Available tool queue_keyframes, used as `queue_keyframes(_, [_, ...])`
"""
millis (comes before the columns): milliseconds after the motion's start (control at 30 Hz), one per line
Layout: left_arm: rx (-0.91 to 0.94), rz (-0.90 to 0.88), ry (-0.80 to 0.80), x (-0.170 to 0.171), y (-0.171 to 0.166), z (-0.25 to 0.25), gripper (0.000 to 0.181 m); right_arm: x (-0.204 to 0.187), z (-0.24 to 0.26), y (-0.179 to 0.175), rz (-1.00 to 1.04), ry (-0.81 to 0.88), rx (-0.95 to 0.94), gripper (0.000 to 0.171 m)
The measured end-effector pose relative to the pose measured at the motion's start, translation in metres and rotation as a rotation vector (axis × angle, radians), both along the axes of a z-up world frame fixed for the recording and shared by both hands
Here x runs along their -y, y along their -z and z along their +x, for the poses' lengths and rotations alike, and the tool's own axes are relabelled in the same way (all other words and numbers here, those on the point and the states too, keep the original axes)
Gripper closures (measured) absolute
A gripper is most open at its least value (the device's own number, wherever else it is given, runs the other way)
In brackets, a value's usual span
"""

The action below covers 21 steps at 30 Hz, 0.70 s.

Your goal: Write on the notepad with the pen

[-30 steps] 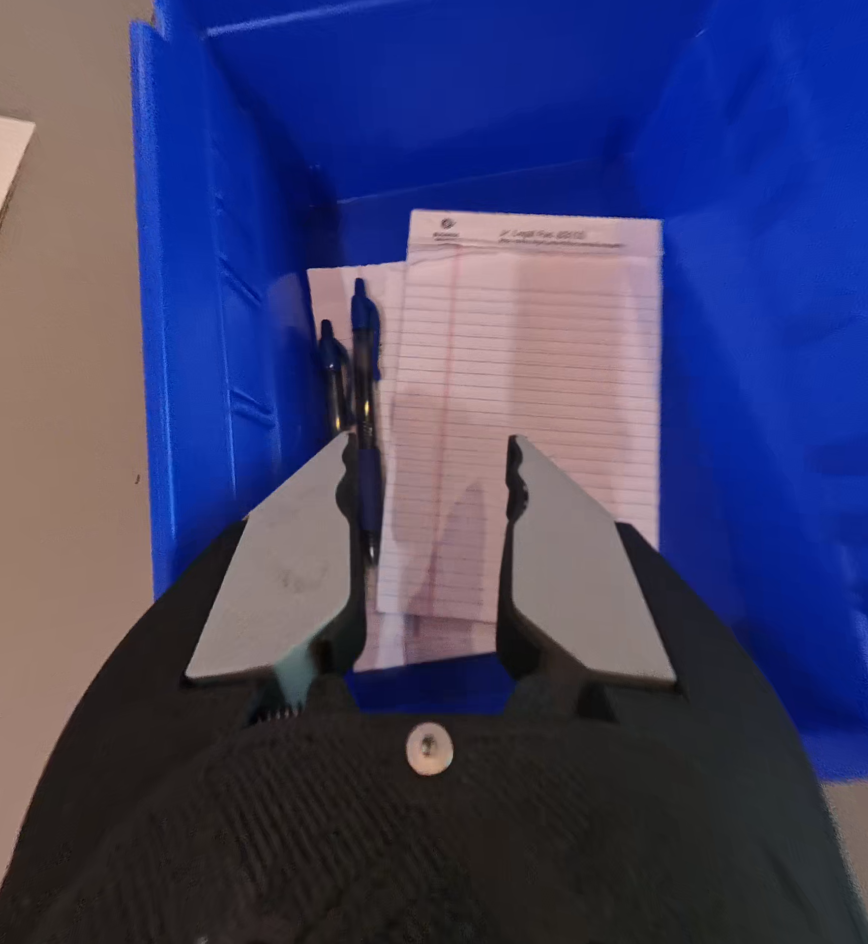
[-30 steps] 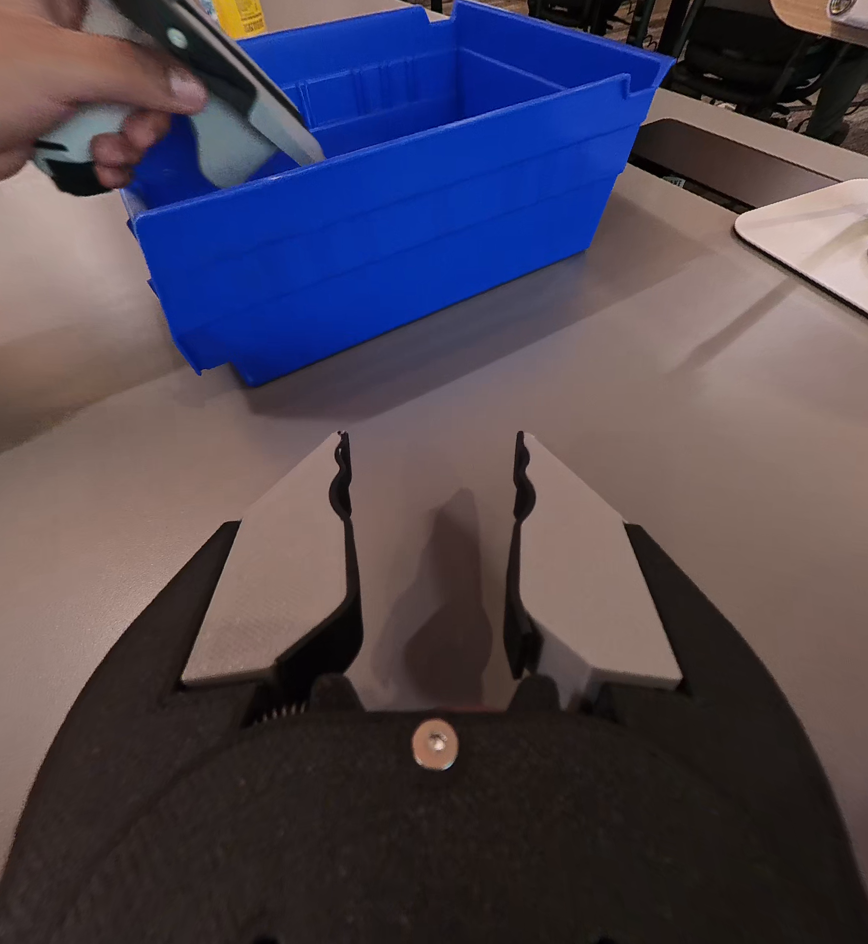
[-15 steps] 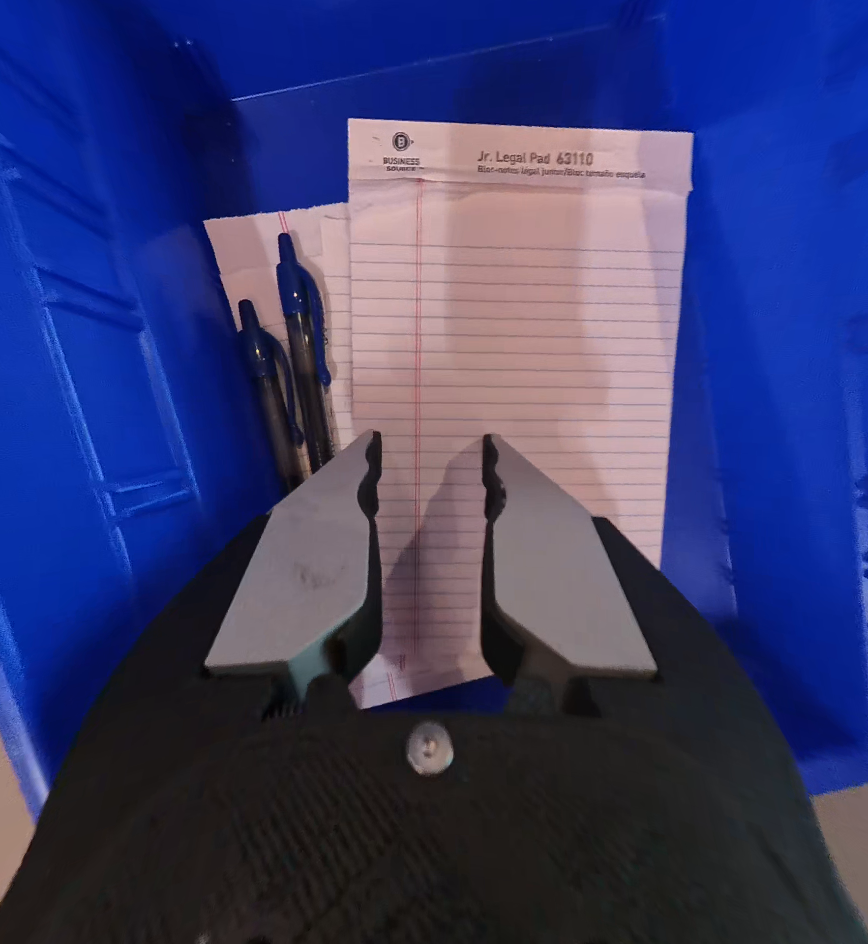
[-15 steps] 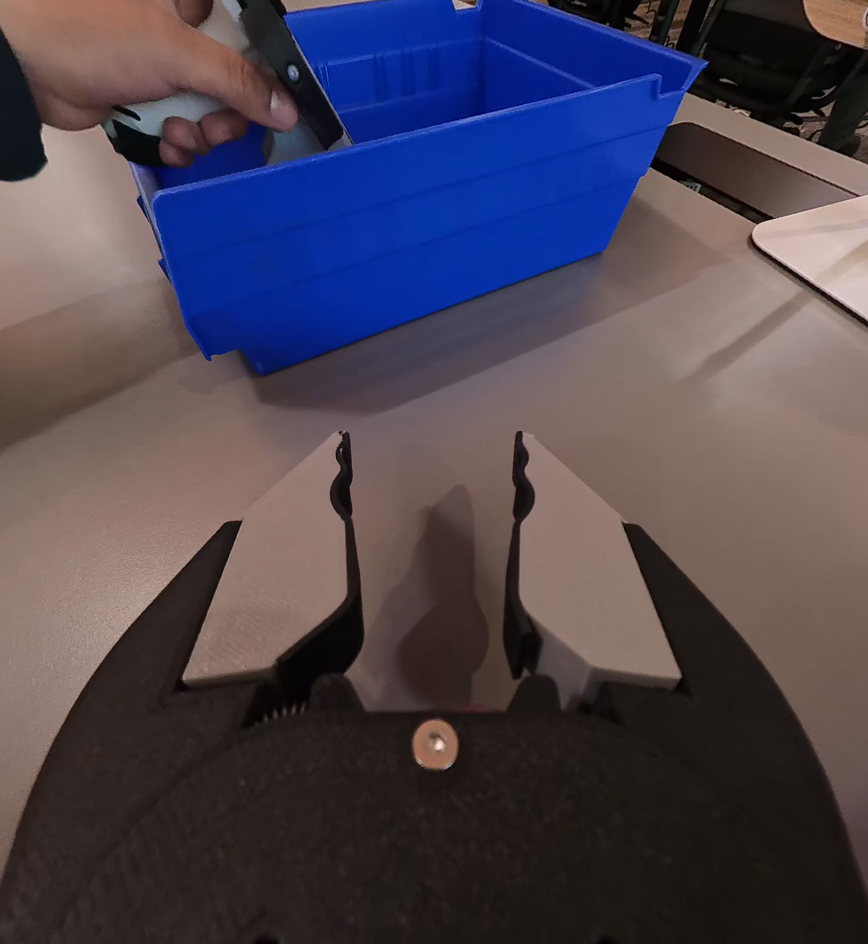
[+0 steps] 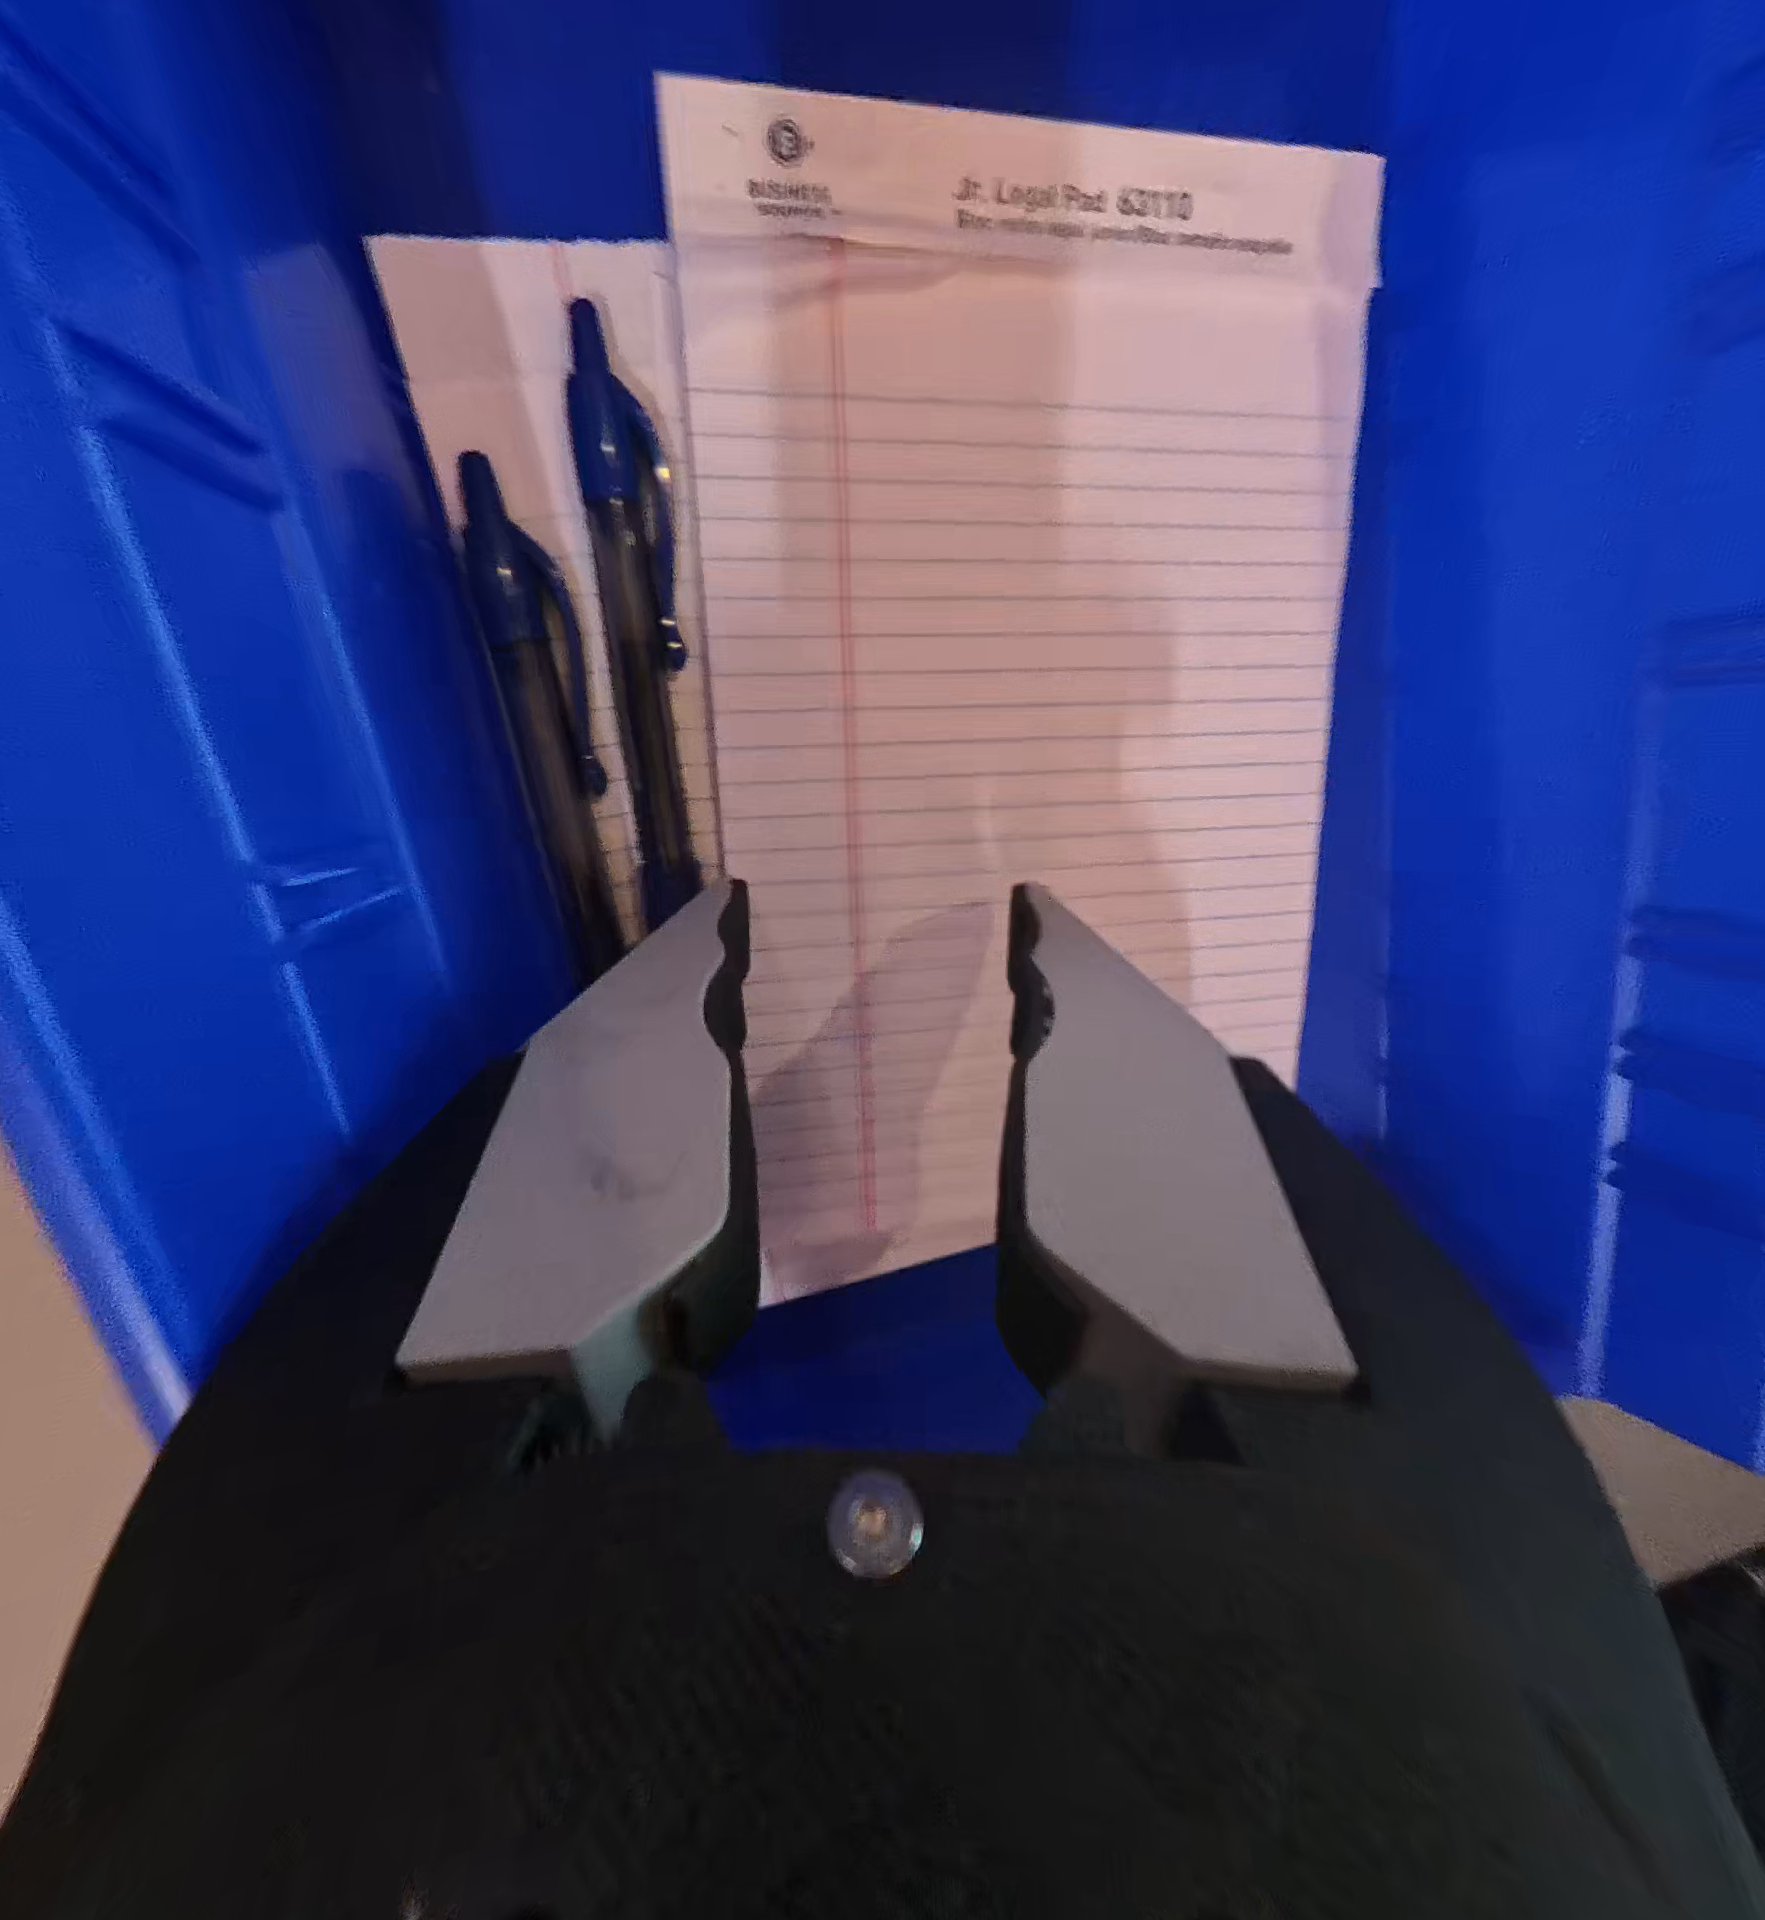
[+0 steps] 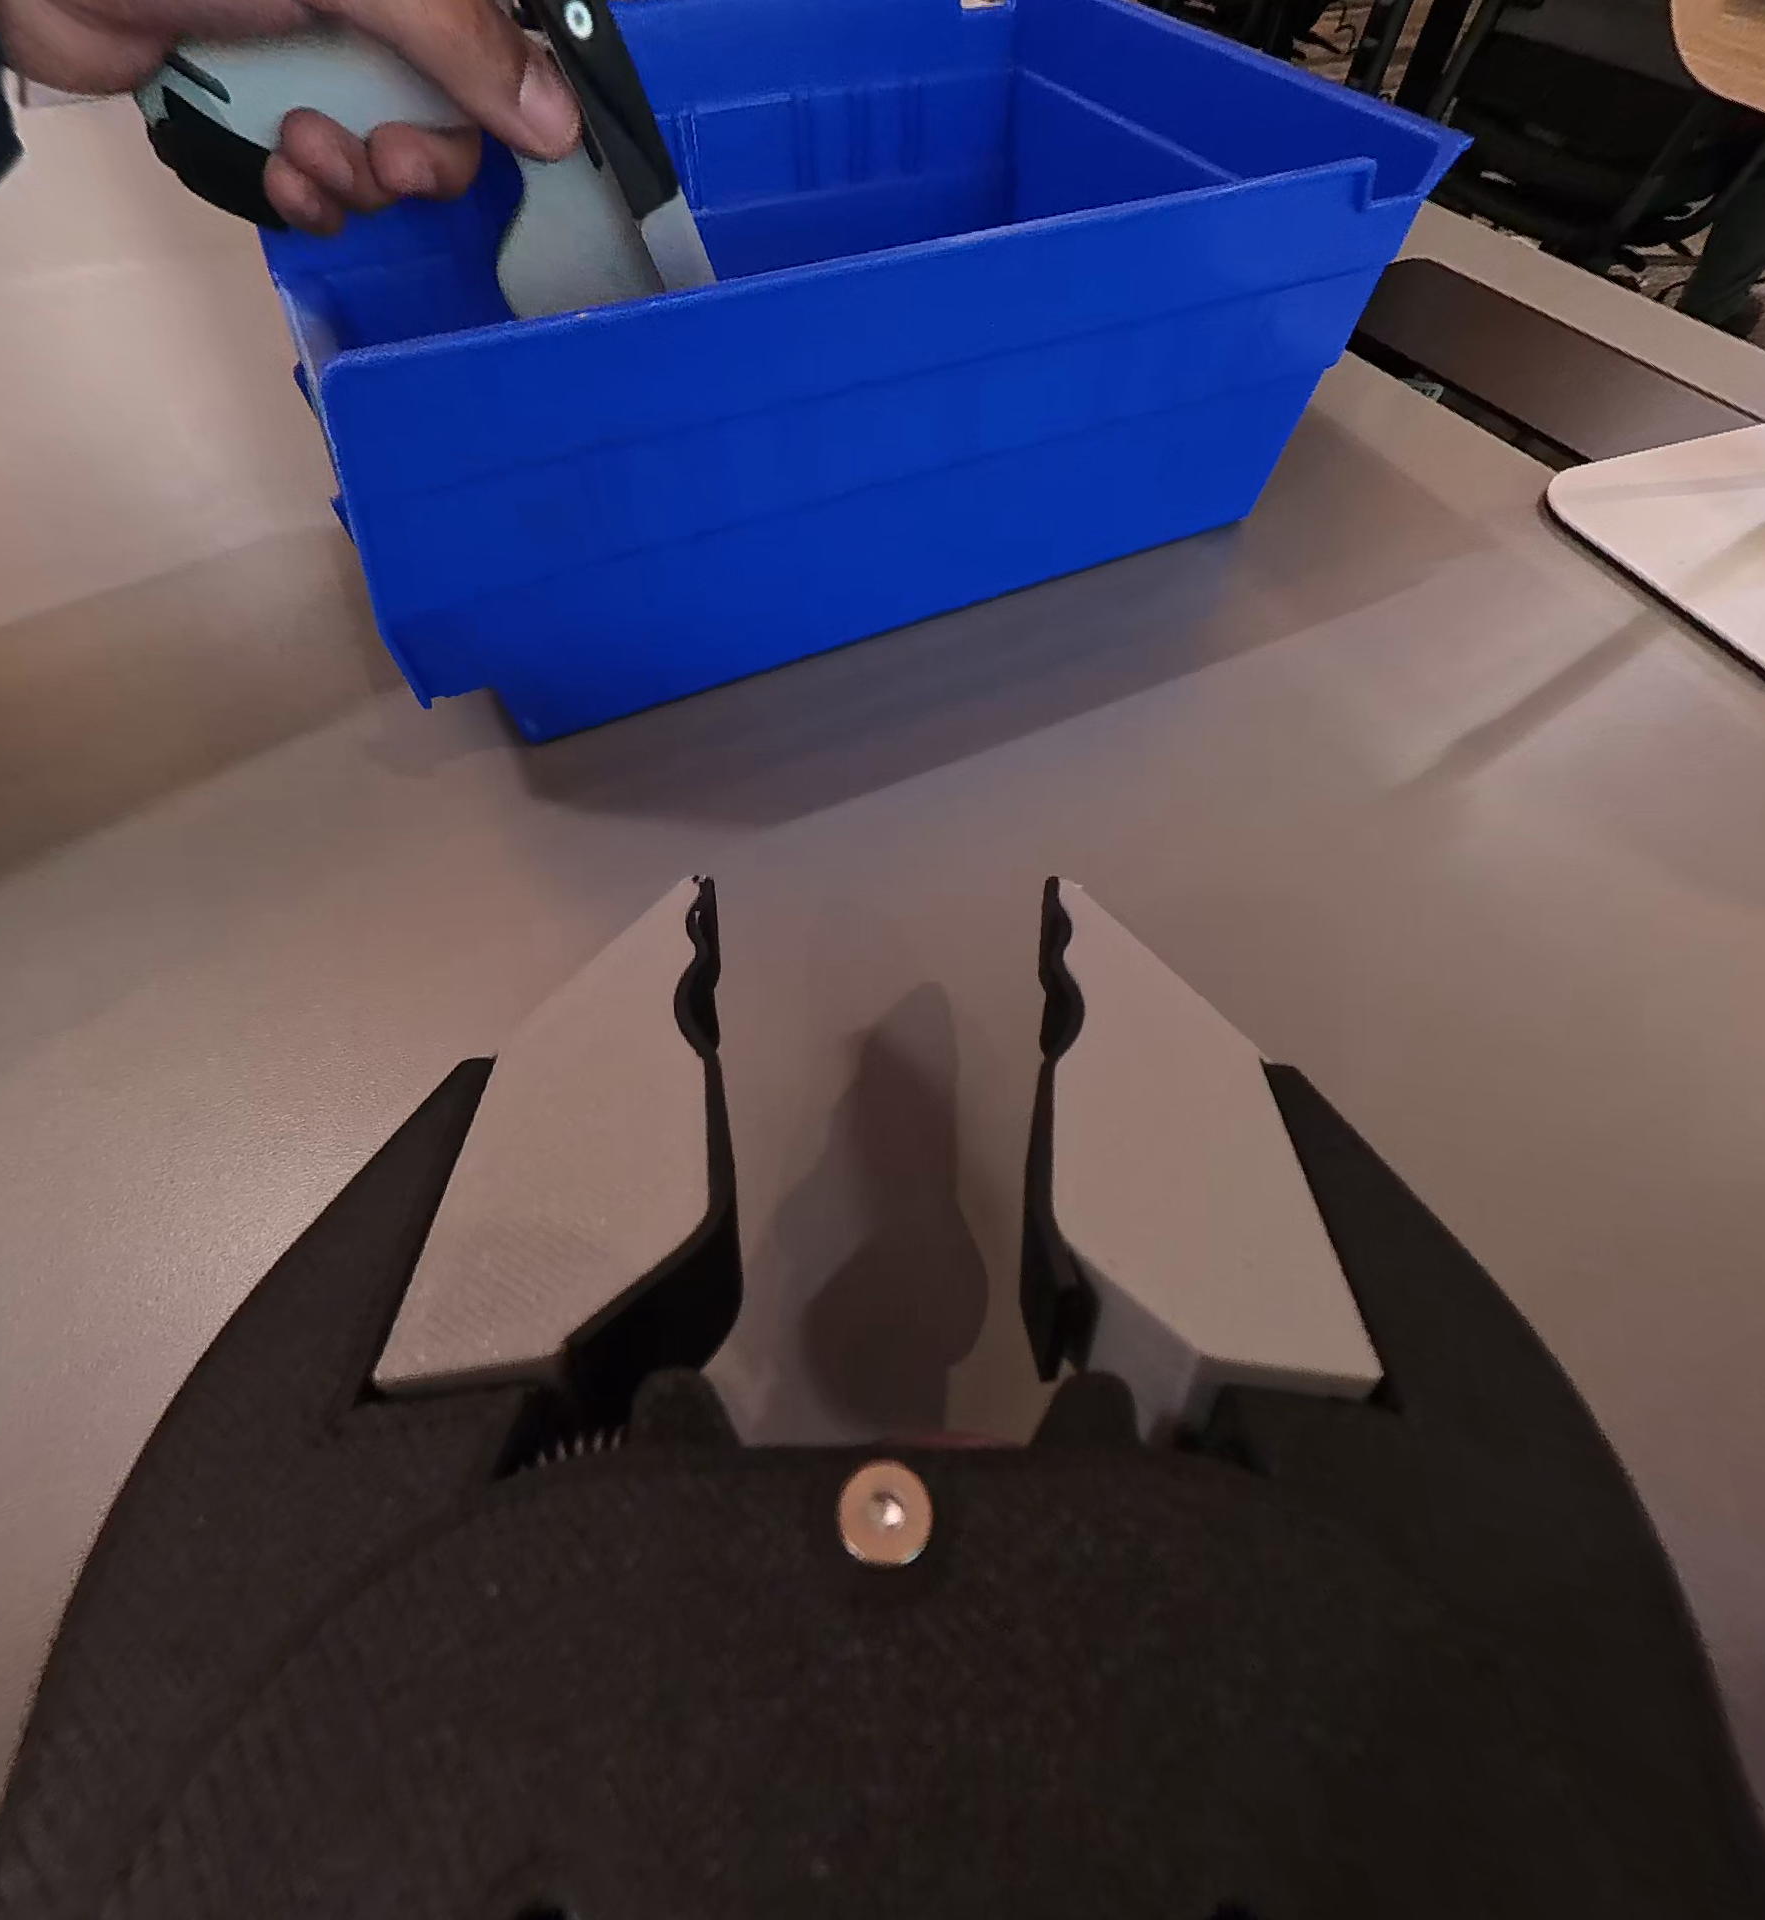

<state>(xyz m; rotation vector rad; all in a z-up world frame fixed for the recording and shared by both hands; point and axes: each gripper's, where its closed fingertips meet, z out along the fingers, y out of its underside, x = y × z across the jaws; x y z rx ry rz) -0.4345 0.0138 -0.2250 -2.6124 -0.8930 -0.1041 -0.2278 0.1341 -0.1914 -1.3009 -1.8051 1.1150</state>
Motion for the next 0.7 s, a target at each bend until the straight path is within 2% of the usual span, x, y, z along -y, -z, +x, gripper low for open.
queue_keyframes(300, [0.009, -0.079, -0.007, 0.009, 0.006, 0.002, 0.134, 0.002, 0.0, 0.0, 0.014, -0.009, -0.002, 0.112])
queue_keyframes(500, [0.096, 0.0, -0.017, 0.0, 0.002, 0.013, 0.107, 0.003, 0.001, 0.0, 0.024, -0.012, -0.004, 0.113])
queue_keyframes(533, [0.098, -0.009, -0.008, 0.002, 0.002, 0.013, 0.113, 0.003, 0.001, 0.0, 0.024, -0.011, -0.004, 0.113])
queue_keyframes(600, [0.097, -0.04, 0.028, 0.008, 0.007, 0.016, 0.161, 0.003, 0.001, 0.0, 0.023, -0.011, -0.005, 0.113])
queue_keyframes(700, [0.074, -0.021, 0.018, 0.007, 0.007, 0.013, 0.168, 0.003, 0.001, 0.0, 0.023, -0.012, -0.007, 0.114])
